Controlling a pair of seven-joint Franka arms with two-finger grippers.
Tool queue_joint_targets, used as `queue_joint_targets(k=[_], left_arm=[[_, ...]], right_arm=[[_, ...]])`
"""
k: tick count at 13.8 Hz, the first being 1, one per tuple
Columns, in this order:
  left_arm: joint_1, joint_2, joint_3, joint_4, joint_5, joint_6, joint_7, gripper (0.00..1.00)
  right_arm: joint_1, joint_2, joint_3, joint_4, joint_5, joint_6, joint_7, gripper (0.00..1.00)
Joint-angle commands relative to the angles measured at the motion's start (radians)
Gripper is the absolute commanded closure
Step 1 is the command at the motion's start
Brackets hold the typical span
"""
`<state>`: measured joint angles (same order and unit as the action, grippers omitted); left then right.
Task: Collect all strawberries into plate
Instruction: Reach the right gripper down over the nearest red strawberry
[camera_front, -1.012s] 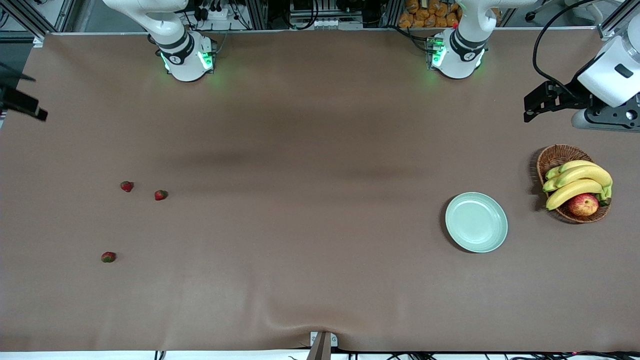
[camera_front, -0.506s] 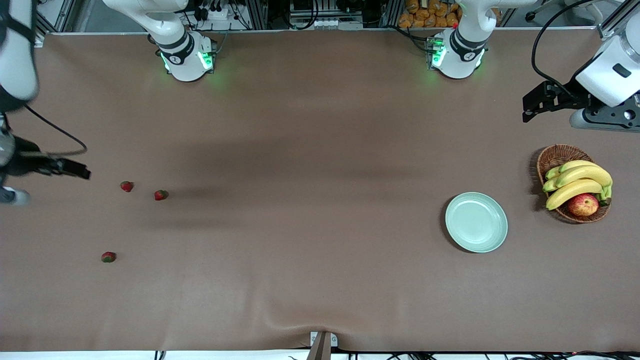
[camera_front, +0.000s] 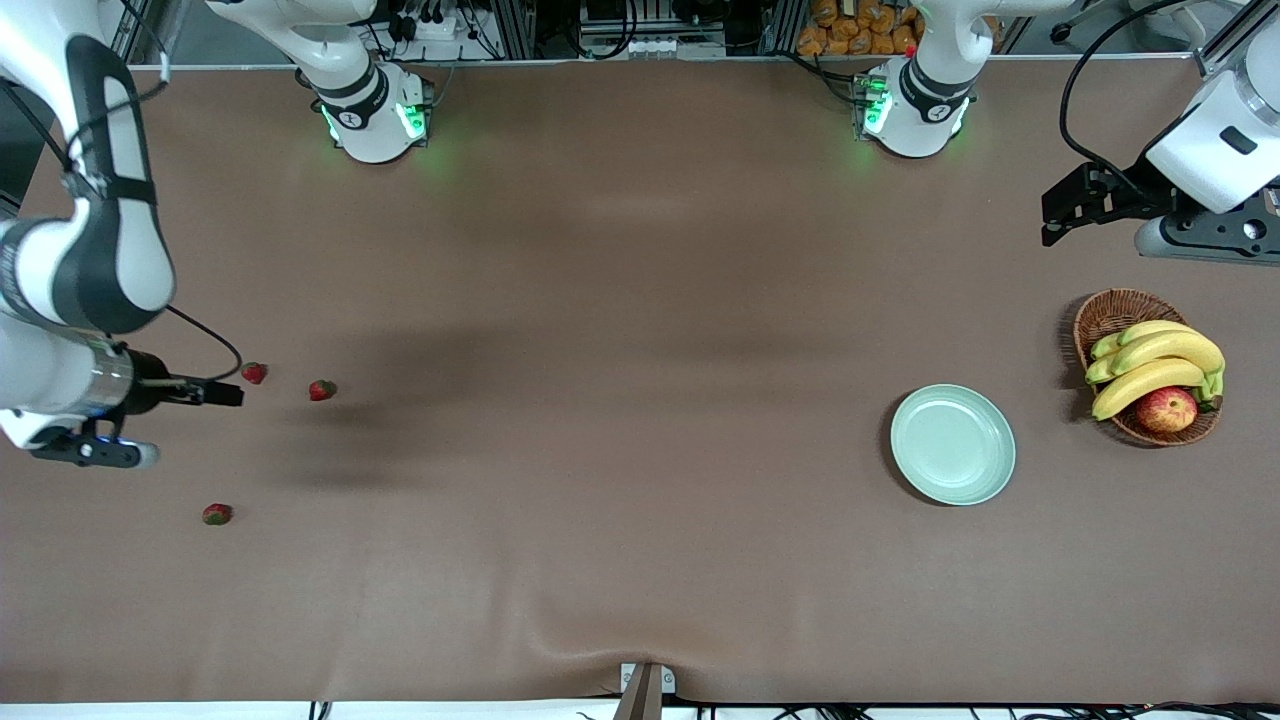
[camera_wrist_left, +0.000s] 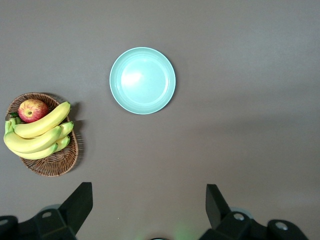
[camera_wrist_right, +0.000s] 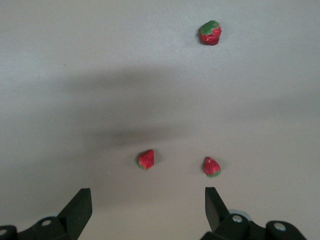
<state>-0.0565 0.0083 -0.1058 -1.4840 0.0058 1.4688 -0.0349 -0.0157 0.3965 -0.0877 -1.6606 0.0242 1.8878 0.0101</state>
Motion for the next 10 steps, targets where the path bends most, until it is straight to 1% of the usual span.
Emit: queue_joint_targets(k=[1, 4, 10], left_arm=[[0.006, -0.005, 0.000, -0.001, -0.010, 0.007, 0.023, 0.00], [0.006, -0.005, -0.002, -0.001, -0.009, 0.007, 0.021, 0.00], [-0.002, -0.007, -0.002, 0.001, -0.010, 0.007, 0.021, 0.00]], right_arm=[[0.019, 0.014, 0.002, -0.091, 0.002, 0.100, 0.014, 0.00], [0.016, 0.070, 0.002, -0.099, 0.002, 0.106, 0.014, 0.00], [0.016, 0.149, 0.003, -0.117, 0.003, 0.106, 0.018, 0.00]])
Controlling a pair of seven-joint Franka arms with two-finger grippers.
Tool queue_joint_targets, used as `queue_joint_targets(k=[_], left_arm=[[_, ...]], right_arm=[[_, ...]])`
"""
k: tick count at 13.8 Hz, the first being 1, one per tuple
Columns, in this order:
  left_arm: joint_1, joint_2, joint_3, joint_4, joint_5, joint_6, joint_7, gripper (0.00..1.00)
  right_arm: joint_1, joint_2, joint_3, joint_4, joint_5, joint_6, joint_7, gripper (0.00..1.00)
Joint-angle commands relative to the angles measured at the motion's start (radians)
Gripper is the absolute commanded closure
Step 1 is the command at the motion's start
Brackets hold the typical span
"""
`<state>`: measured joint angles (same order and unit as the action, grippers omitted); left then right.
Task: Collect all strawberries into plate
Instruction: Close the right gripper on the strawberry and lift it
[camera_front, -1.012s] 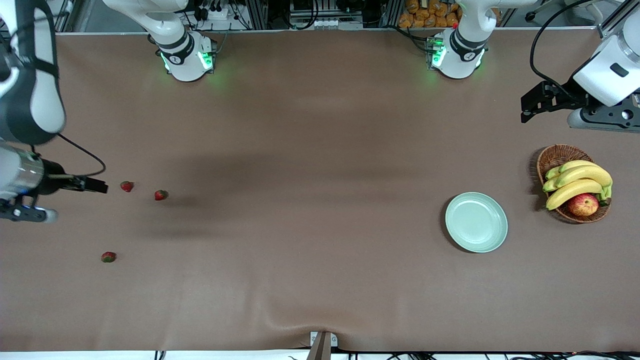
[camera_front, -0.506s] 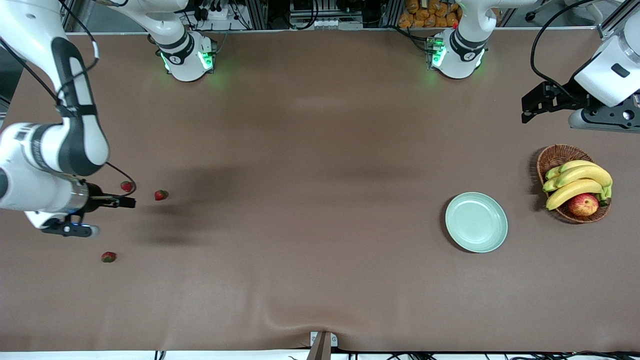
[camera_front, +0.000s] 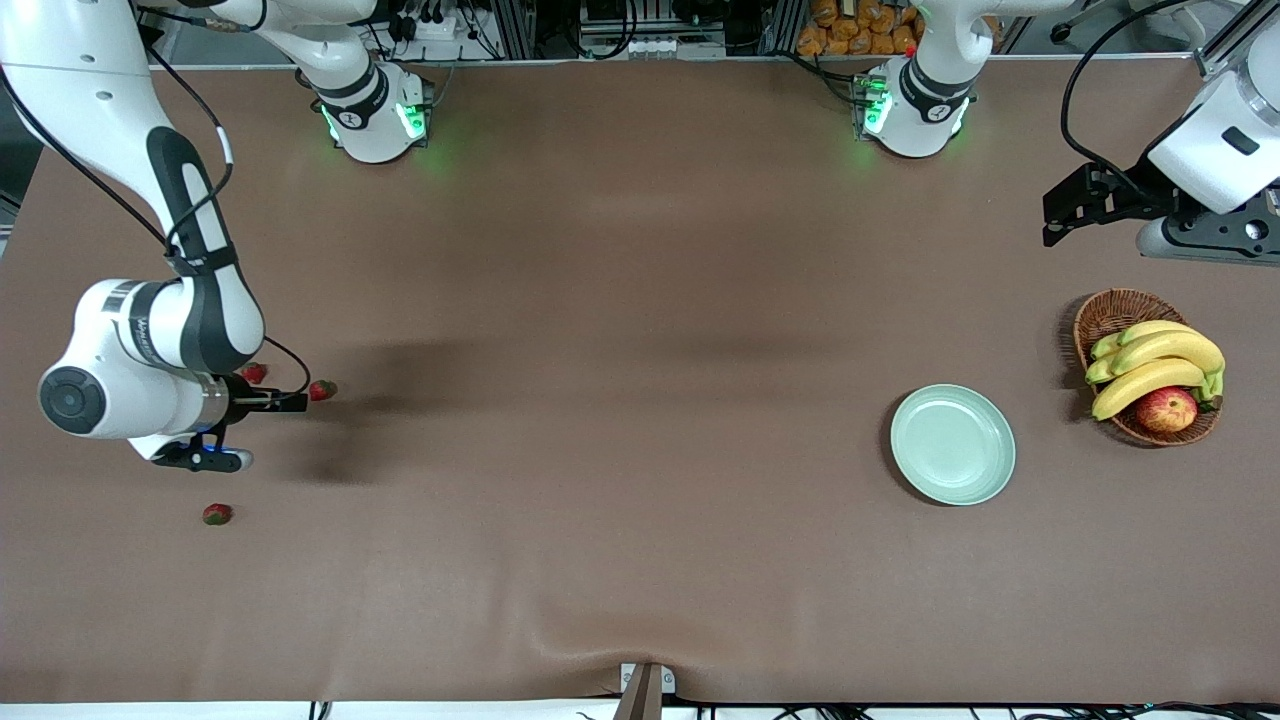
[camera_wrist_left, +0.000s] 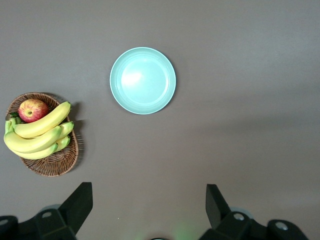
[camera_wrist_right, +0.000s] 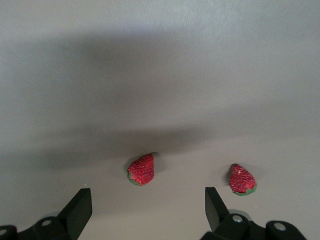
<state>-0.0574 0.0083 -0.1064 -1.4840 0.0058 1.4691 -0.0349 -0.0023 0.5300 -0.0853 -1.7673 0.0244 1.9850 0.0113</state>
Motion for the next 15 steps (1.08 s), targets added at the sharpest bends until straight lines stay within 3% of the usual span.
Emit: queue_joint_targets(k=[1, 9, 12, 15], left_arm=[[-0.001, -0.007, -0.001, 0.001, -0.010, 0.007, 0.021, 0.00], [0.001, -0.007, -0.001, -0.001, -0.012, 0.005, 0.021, 0.00], [0.001, -0.007, -0.001, -0.001, -0.012, 0.007, 0.021, 0.00], [0.001, -0.007, -0.001, -0.001, -0.012, 0.007, 0.021, 0.00]], right_arm=[[0.002, 0.024, 0.001, -0.011, 0.003, 0.009, 0.016, 0.00], [0.007, 0.067, 0.001, -0.011, 0.045, -0.005, 0.016, 0.01], [0.018, 0.082, 0.001, -0.018, 0.045, -0.006, 0.018, 0.14], [0.025, 0.082, 0.001, -0.018, 0.045, -0.002, 0.016, 0.20]])
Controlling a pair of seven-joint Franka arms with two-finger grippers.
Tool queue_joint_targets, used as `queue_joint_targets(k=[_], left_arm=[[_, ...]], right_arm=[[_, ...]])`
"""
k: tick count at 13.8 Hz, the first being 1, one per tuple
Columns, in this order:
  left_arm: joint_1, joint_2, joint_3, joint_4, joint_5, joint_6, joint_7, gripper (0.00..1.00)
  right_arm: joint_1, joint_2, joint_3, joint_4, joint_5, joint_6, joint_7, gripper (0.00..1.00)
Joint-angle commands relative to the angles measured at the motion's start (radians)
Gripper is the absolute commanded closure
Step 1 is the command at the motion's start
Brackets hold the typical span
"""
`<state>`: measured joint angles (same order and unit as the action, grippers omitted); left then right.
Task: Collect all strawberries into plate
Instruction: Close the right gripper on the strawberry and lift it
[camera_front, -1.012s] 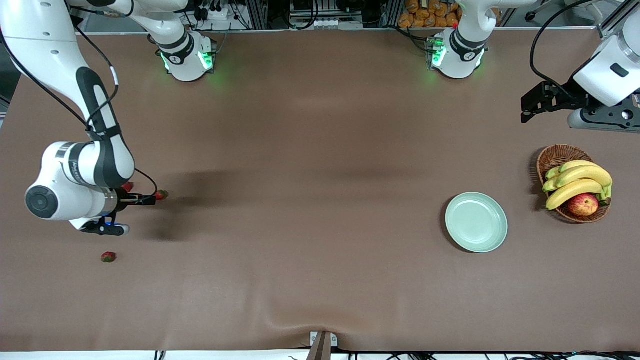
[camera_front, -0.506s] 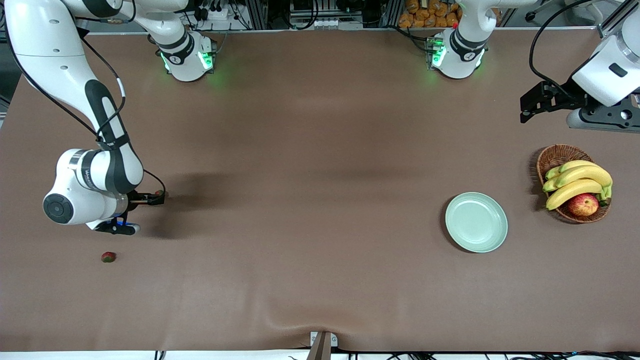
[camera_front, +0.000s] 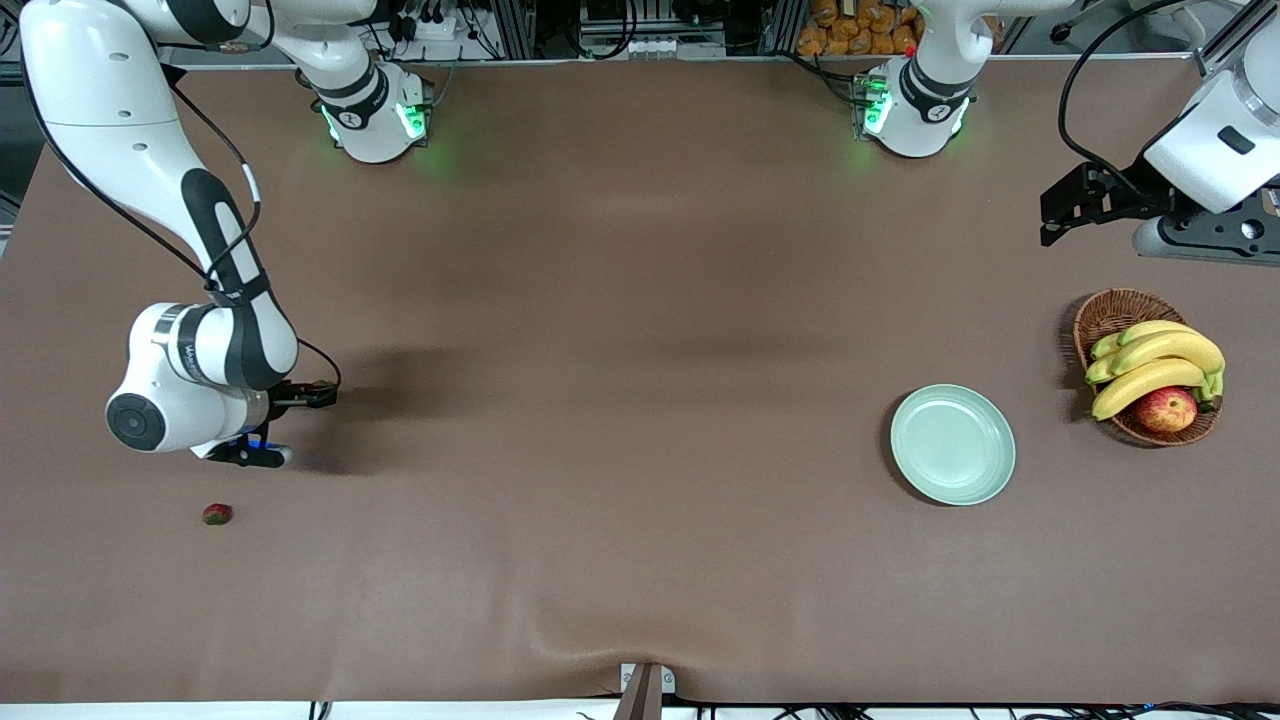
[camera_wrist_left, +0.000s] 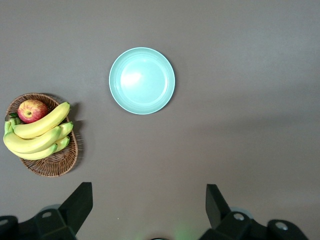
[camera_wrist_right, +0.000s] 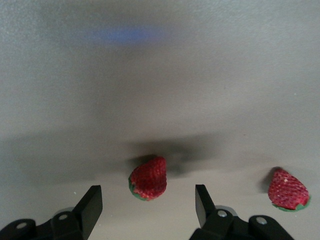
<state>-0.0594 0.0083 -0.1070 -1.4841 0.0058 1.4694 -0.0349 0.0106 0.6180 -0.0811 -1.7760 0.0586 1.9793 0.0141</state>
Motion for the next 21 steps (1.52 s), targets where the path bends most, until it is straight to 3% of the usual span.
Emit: queue_joint_targets(k=[1, 12, 16, 19, 21], left_arm=[[0.004, -0.005, 0.000, -0.001, -0.012, 0.006, 0.021, 0.00], [0.007, -0.005, 0.000, -0.001, -0.012, 0.006, 0.021, 0.00], [0.006, -0.005, 0.000, -0.001, -0.010, 0.006, 0.021, 0.00], [0.006, -0.007, 0.000, -0.001, -0.010, 0.006, 0.021, 0.00], [0.007, -0.005, 0.000, -0.001, -0.010, 0.006, 0.021, 0.00]], right_arm=[[0.018, -0.006, -0.003, -0.010, 0.010, 0.006, 0.015, 0.21], [0.015, 0.020, -0.003, -0.010, 0.010, 0.029, 0.010, 0.32], [0.017, 0.020, -0.003, -0.010, 0.010, 0.029, -0.003, 0.55], [0.017, 0.020, -0.003, -0.010, 0.009, 0.029, -0.005, 0.81], [0.019, 0.019, -0.003, -0.008, 0.009, 0.030, -0.005, 0.94]])
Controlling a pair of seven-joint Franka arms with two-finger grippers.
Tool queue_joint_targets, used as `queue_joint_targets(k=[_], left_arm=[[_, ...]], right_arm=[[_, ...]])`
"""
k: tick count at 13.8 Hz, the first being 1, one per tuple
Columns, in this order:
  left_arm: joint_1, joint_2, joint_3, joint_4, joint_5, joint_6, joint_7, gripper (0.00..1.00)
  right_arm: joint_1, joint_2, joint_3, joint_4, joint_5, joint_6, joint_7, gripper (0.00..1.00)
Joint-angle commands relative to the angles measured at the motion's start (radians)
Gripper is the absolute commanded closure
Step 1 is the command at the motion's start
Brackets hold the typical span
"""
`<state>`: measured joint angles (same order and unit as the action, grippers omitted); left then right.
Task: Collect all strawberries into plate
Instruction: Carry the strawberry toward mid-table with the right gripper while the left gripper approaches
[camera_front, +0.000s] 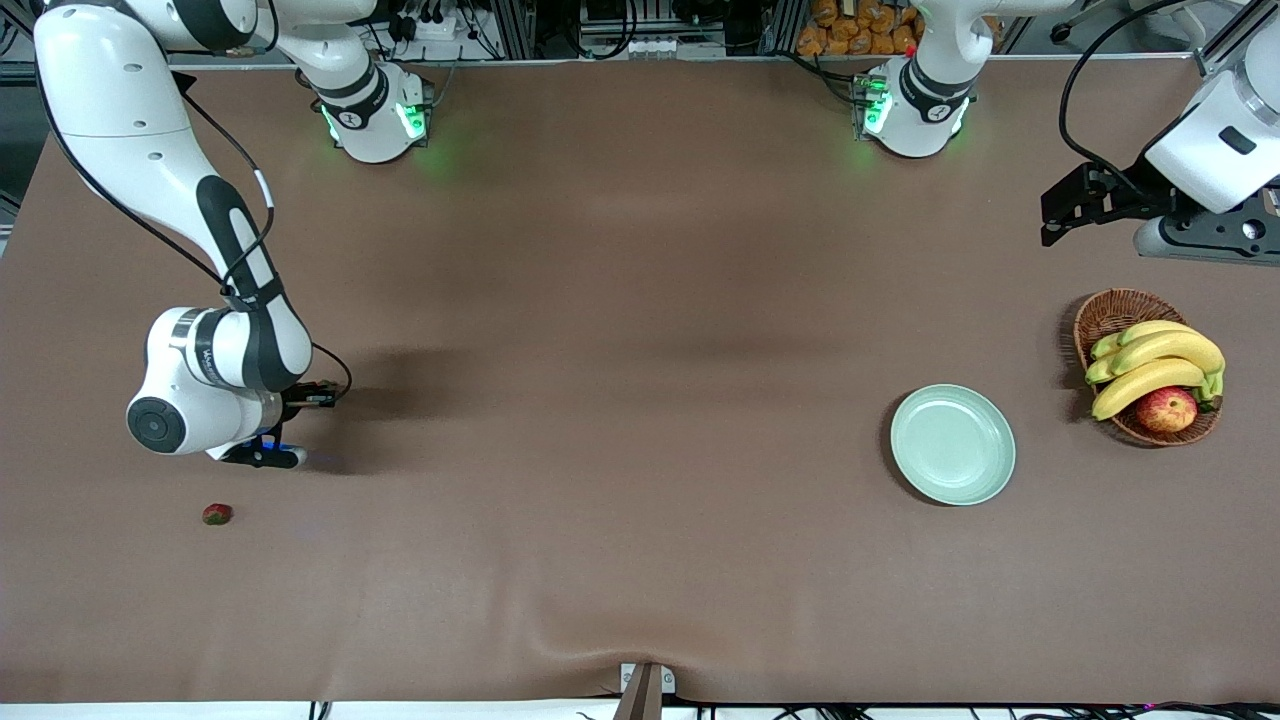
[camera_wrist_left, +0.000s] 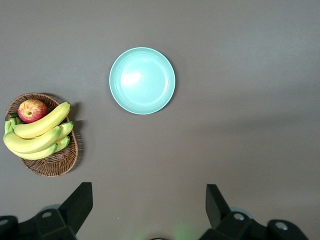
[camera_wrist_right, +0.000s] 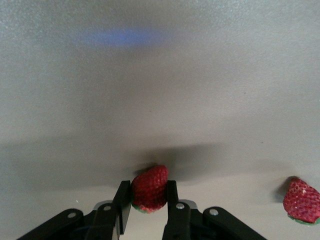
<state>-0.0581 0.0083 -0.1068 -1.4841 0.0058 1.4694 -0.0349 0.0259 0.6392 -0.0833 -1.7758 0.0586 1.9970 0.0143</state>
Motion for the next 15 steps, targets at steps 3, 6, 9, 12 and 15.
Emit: queue_joint_targets(k=[3, 6, 9, 12, 15], left_arm=[[0.008, -0.005, -0.001, -0.001, -0.010, 0.006, 0.021, 0.00], [0.008, -0.005, -0.001, -0.001, -0.010, 0.006, 0.021, 0.00], [0.008, -0.005, -0.001, -0.001, -0.009, 0.006, 0.021, 0.00], [0.008, -0.005, -0.001, -0.001, -0.009, 0.006, 0.021, 0.00], [0.008, -0.005, -0.001, -0.001, -0.010, 0.006, 0.021, 0.00]], right_arm=[[0.009, -0.016, 0.000, 0.030, 0.012, 0.011, -0.001, 1.00], [0.051, -0.041, 0.002, 0.119, 0.017, 0.009, 0.003, 1.00], [0.158, -0.053, 0.010, 0.205, 0.125, 0.009, 0.007, 1.00], [0.277, -0.052, 0.016, 0.219, 0.307, 0.011, 0.012, 1.00], [0.389, -0.027, 0.016, 0.217, 0.518, 0.057, 0.009, 1.00]])
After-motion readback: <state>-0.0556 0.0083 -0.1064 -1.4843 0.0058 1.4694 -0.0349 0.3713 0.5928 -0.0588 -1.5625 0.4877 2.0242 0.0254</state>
